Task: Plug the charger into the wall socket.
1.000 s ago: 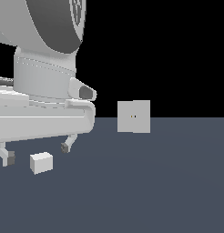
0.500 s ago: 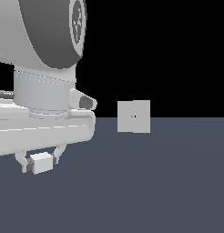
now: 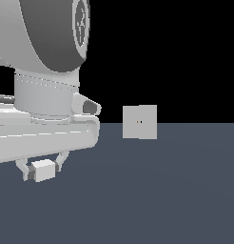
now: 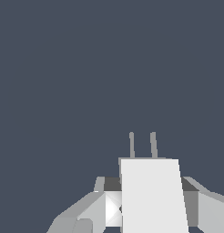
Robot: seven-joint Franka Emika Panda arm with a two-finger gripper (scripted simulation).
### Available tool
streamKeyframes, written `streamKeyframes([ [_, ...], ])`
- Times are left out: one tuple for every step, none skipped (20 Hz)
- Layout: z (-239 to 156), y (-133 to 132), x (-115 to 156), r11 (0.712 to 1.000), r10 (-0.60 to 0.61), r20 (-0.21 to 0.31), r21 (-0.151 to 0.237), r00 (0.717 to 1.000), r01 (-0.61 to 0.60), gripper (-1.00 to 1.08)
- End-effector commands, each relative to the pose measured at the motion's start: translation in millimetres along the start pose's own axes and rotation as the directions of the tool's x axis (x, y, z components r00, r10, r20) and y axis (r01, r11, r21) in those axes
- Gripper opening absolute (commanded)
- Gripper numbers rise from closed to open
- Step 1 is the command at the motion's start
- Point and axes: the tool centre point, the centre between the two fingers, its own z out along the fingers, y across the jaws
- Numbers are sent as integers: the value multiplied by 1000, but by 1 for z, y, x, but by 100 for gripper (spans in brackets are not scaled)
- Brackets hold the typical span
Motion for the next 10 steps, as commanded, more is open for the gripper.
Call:
streamKeyframes([
  [-1,2,1,1000,8,0,-3,1000,-8,-100],
  [-2,4,1,1000,17,-1,-5,1000,-17,-100],
  [-3,6,1,1000,27,-1,-8,1000,-27,-100],
  [-4,9,2,999,40,-1,-11,999,-40,-100],
  [-5,12,3,998,55,-2,-16,998,-55,-100],
  [-7,16,3,997,72,-2,-20,997,-72,-100],
  [-9,20,4,995,91,-3,-26,996,-91,-100],
  [-11,25,5,993,113,-4,-32,994,-113,-100],
  [-13,31,5,990,136,-6,-39,991,-136,-100],
  [-15,36,6,986,162,-7,-46,987,-162,-100],
])
